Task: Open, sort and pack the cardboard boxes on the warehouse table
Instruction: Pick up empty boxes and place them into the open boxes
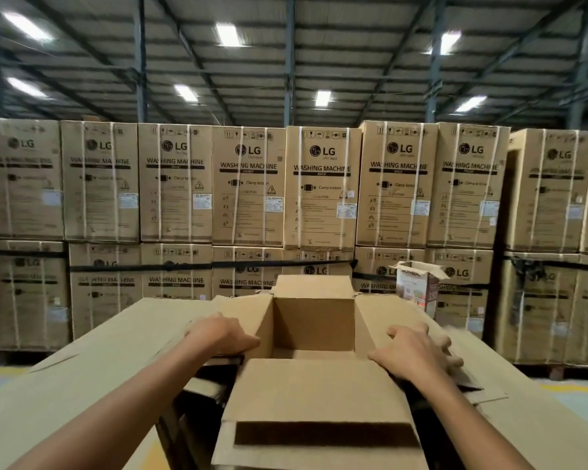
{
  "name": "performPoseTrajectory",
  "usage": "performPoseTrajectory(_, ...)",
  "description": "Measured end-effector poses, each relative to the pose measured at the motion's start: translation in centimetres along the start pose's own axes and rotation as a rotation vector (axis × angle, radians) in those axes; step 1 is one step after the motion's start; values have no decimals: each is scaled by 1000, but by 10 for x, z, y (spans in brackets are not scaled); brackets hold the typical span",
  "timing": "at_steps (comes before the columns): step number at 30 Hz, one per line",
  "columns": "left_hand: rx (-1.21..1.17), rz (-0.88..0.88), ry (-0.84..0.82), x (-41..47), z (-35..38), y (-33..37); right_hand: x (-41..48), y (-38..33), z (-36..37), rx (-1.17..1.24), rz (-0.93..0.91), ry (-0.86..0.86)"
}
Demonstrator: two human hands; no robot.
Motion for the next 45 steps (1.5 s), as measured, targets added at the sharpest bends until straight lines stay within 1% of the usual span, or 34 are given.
performPoseTrajectory(2, 36, -6, 64, 2, 7, 3, 2, 4, 5, -4, 18, -18)
performPoseTrajectory(4, 74, -18, 103, 2, 7, 7, 3, 7, 6, -4, 26, 17)
performPoseTrajectory(7, 158, 2, 211, 0, 0, 10, 3, 4, 3, 36, 1, 186)
performPoseTrajectory(10, 183, 95, 373, -1, -14, 16, 8, -6, -2, 233, -120, 357)
performPoseTrajectory(12, 226, 171, 439, -5, -19, 27, 7, -17, -5, 220, -216, 398)
performPoseTrajectory(14, 268, 260, 478, -6, -16, 40, 5, -26, -5, 121, -254, 393)
performPoseTrajectory(16, 251, 332, 471, -5, -9, 49, 9, -30, -3, 41, -267, 308)
performPoseTrajectory(17, 195, 367, 447, -3, -6, 52, 14, -29, -1, 25, -285, 259)
performPoseTrajectory(20, 12, 435, 314, 10, 7, 55, 18, -25, 10, -10, -352, 149)
performPoseTrajectory(23, 25, 490, 117, 19, 23, 60, 19, -20, 24, -59, -434, 81)
performPoseTrajectory(26, -53, 504, 68, 20, 23, 65, 27, -15, 31, 28, -423, 41)
performPoseTrajectory(31, -36, 495, 89, 18, 23, 66, 30, -10, 33, 115, -479, 38)
performPoseTrajectory(34, -50, 505, 158, 16, 25, 64, 27, -9, 32, 105, -474, 38)
performPoseTrajectory(37, -86, 518, 226, 12, 24, 66, 22, -5, 30, 231, -456, 94)
performPoseTrajectory(39, -165, 555, 284, 6, 20, 68, 16, -1, 28, 313, -455, 140)
performPoseTrajectory(41, -239, 615, 364, -2, 15, 73, 9, 5, 24, 348, -482, 150)
performPoseTrajectory(45, -247, 738, 496, -27, 1, 92, -8, 25, 9, 320, -569, 218)
Point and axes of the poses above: each hand's wrist, its own x-axis towards the middle knuckle, its own z-axis out of the palm, y = z × x, the point moved 1 cm from there along x, towards the middle knuckle, and after that the axes turned 10 degrees about z, right-handed, at the moved point
